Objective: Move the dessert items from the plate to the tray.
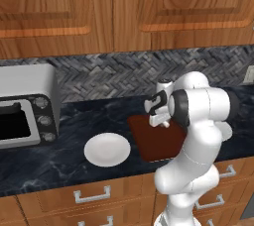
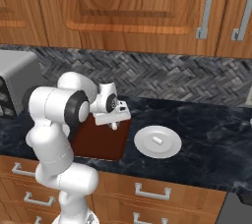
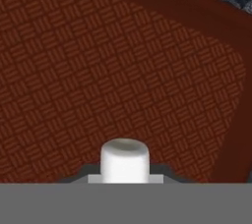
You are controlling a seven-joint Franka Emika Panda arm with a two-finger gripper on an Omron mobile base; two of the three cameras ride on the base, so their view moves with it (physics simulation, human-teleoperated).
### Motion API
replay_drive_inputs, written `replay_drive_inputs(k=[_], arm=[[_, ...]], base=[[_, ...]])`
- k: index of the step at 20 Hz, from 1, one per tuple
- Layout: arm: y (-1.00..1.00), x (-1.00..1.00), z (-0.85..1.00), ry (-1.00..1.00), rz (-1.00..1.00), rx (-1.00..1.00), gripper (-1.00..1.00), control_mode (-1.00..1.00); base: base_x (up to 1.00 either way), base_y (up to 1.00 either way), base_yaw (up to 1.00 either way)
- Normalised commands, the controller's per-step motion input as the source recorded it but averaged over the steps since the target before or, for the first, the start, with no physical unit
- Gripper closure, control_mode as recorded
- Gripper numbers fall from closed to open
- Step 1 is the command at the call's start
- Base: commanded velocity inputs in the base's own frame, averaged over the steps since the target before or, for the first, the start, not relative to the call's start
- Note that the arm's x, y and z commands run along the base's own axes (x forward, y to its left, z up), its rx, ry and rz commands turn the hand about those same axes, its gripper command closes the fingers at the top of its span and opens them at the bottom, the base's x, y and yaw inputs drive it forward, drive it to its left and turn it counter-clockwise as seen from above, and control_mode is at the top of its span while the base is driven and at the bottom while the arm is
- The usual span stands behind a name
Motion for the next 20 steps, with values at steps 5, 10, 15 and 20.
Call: replay_drive_inputs(k=[5, 10, 15, 20], arm=[[0.0, 0.0, -0.05, -0.01, 0.0, 0.0, -1.0, -1.0], [0.0, -0.03, 0.44, 0.0, 0.0, -0.01, -1.0, -1.0], [-0.25, -0.68, 0.61, -0.17, -0.05, 0.0, -1.0, -1.0], [-0.97, -0.65, 0.54, -0.21, -0.04, 0.0, -1.0, -1.0]], base=[[0.0, 0.0, 0.0], [0.0, 0.0, 0.0], [0.0, 0.0, 0.0], [0.0, 0.0, 0.0]])
